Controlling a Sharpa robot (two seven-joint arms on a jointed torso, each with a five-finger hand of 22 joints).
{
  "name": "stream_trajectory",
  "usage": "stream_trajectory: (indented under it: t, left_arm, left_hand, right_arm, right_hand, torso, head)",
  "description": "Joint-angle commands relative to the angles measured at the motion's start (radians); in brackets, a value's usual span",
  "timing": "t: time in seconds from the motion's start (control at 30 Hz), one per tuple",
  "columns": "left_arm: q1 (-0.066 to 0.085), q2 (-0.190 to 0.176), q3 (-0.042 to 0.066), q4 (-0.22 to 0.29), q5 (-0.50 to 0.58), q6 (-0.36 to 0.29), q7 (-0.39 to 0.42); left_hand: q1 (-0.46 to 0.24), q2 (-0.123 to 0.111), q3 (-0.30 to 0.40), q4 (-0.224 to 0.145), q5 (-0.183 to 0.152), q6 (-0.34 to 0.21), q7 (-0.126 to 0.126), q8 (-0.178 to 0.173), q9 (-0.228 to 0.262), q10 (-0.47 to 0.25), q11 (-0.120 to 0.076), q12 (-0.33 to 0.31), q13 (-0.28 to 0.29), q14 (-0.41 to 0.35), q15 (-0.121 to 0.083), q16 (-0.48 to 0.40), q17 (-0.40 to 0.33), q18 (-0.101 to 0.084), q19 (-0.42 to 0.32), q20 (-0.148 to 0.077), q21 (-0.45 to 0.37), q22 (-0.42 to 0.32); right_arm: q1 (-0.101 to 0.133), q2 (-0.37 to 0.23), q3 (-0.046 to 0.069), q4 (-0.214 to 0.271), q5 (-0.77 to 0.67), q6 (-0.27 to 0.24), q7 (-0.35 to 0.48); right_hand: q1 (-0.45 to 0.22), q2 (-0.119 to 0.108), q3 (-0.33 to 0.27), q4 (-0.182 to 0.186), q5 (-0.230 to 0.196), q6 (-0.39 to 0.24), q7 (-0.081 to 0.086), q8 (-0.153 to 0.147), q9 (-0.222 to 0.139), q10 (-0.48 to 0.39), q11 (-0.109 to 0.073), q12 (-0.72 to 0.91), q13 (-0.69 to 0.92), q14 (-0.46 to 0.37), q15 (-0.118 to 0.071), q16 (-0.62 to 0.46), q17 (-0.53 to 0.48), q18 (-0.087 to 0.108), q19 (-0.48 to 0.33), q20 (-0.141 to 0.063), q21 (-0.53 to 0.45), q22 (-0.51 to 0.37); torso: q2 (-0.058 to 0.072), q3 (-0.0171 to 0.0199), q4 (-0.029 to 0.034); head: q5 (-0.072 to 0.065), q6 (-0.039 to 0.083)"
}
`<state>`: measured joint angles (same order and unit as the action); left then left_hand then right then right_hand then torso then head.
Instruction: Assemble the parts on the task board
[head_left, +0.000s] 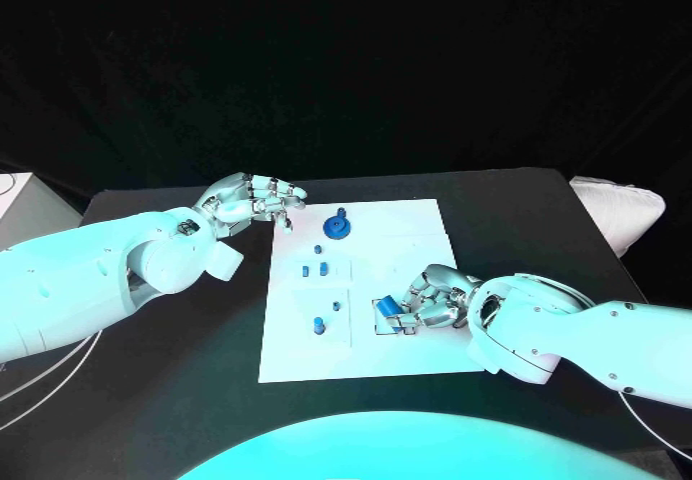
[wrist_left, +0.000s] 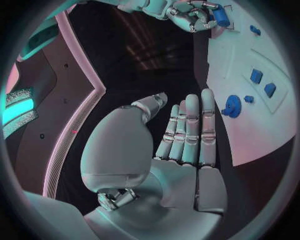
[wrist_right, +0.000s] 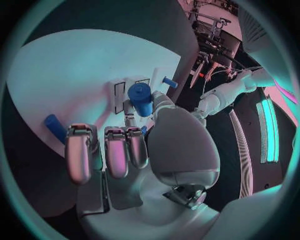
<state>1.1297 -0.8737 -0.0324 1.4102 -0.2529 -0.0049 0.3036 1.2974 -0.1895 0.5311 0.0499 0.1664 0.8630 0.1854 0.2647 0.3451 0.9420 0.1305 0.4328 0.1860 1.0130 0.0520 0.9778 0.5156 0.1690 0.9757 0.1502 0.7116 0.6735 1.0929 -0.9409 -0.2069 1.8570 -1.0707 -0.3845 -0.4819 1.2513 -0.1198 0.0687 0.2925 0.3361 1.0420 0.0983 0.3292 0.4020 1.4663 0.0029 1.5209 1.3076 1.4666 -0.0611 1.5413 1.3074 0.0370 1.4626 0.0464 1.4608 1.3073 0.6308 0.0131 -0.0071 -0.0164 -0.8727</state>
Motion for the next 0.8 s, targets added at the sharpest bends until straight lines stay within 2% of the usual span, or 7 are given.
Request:
stream_trajectory:
  t: [0.03,0.5,0.53,0.63,0.8]
  left_arm:
    - [-0.001,0.001,0.001,0.003,0.006,0.019,0.002]
    - [-0.001,0.001,0.001,0.003,0.006,0.021,0.001]
    - [-0.001,0.001,0.001,0.002,0.006,0.021,0.001]
    - [-0.001,0.001,0.001,0.002,0.006,0.021,0.001]
    - [-0.001,0.001,0.001,0.002,0.006,0.022,0.001]
  left_hand:
    - [0.005,0.005,-0.002,0.002,-0.003,-0.005,0.004,-0.002,0.001,-0.008,-0.002,0.001,-0.001,-0.003,0.006,-0.004,-0.001,0.014,0.005,0.002,-0.003,-0.001]
    - [0.005,0.005,-0.002,0.002,-0.003,-0.005,0.004,-0.002,0.001,-0.008,-0.002,0.001,-0.001,-0.003,0.006,-0.004,-0.001,0.014,0.005,0.002,-0.003,-0.001]
    - [0.005,0.005,-0.002,0.002,-0.003,-0.005,0.004,-0.002,0.001,-0.008,-0.002,0.001,-0.001,-0.003,0.006,-0.004,-0.001,0.014,0.005,0.002,-0.003,-0.001]
    - [0.005,0.005,-0.002,0.002,-0.003,-0.005,0.004,-0.002,0.001,-0.008,-0.002,0.001,-0.001,-0.003,0.006,-0.004,-0.001,0.014,0.005,0.002,-0.003,-0.001]
    - [0.005,0.005,-0.002,0.002,-0.003,-0.005,0.004,-0.002,0.001,-0.008,-0.002,0.001,-0.001,-0.003,0.006,-0.004,-0.001,0.014,0.005,0.002,-0.003,-0.001]
  right_arm:
    - [-0.001,0.004,0.0,-0.002,-0.021,0.011,-0.01]
    - [-0.009,0.034,0.0,-0.03,-0.06,-0.019,-0.015]
    - [-0.009,0.037,0.0,-0.031,-0.062,-0.017,-0.014]
    - [-0.01,0.04,0.0,-0.032,-0.065,-0.007,-0.013]
    - [-0.01,0.041,0.0,-0.031,-0.068,0.014,-0.008]
  right_hand:
    - [-0.015,0.0,0.007,0.001,-0.007,0.037,-0.028,0.006,0.001,0.078,-0.007,-0.001,0.229,0.09,-0.007,0.005,0.198,-0.014,0.076,-0.007,0.001,0.213]
    - [-0.063,0.017,0.015,0.001,-0.007,0.036,-0.03,0.014,0.002,0.079,-0.01,-0.001,0.23,0.091,-0.01,0.007,0.204,-0.015,0.078,-0.01,0.006,0.216]
    - [-0.09,0.02,0.011,0.001,-0.032,0.036,-0.031,0.018,0.003,0.079,-0.01,-0.002,0.23,0.091,-0.01,0.007,0.205,-0.015,0.077,-0.01,0.004,0.215]
    - [-0.131,0.016,-0.009,0.001,-0.031,0.034,-0.031,0.025,0.006,0.078,-0.01,-0.005,0.229,0.091,-0.01,0.006,0.203,-0.015,0.077,-0.011,0.002,0.215]
    - [-0.191,0.023,-0.072,0.002,-0.131,0.025,-0.032,0.043,0.014,0.076,-0.011,-0.011,0.226,0.09,-0.011,0.005,0.201,-0.014,0.076,-0.011,-0.003,0.214]
  torso:
    - [-0.001,-0.0003,0.0003]
    - [0.0,-0.0005,0.0005]
    - [-0.001,-0.0009,0.0005]
    - [-0.001,-0.0009,0.0001]
    - [-0.001,-0.0009,-0.0005]
  head:
    - [-0.001,0.0]
    - [0.001,0.0]
    - [0.001,0.0]
    - [0.001,0.0]
    - [0.001,0.0]
